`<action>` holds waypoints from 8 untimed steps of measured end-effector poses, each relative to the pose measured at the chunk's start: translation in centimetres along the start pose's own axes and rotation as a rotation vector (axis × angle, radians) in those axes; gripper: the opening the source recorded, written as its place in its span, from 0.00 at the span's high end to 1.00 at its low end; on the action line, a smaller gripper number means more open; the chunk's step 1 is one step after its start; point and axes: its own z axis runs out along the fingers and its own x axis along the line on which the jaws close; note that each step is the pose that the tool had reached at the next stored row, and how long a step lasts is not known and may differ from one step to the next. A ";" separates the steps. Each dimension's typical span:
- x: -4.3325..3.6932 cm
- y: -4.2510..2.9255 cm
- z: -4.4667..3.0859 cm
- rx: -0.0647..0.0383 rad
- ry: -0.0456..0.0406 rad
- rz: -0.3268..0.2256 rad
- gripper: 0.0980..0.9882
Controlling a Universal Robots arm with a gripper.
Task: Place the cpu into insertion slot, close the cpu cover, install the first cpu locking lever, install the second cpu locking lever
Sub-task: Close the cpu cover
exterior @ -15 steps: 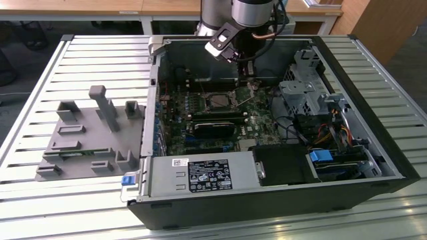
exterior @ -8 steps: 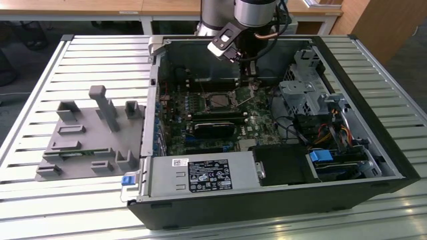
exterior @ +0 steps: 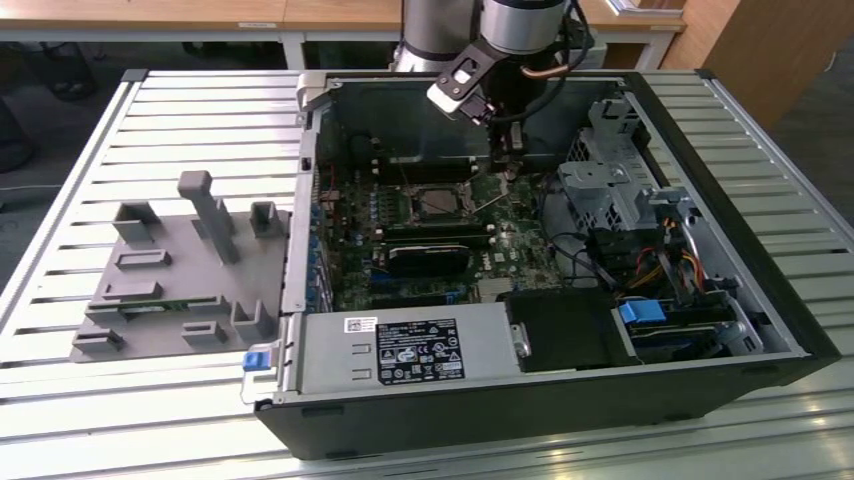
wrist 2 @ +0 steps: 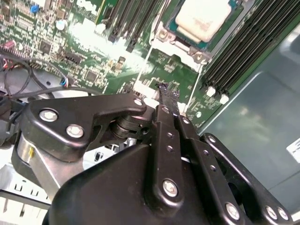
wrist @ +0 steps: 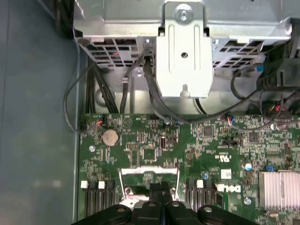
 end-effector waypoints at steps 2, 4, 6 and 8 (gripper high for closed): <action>0.01 0.33 0.02 0.000 -0.0001 0.000 0.99; 0.01 0.60 0.05 0.000 -0.0001 0.000 0.99; 0.01 0.78 0.08 0.000 -0.0002 0.000 0.99; 0.01 0.96 0.12 0.000 -0.0001 0.000 0.99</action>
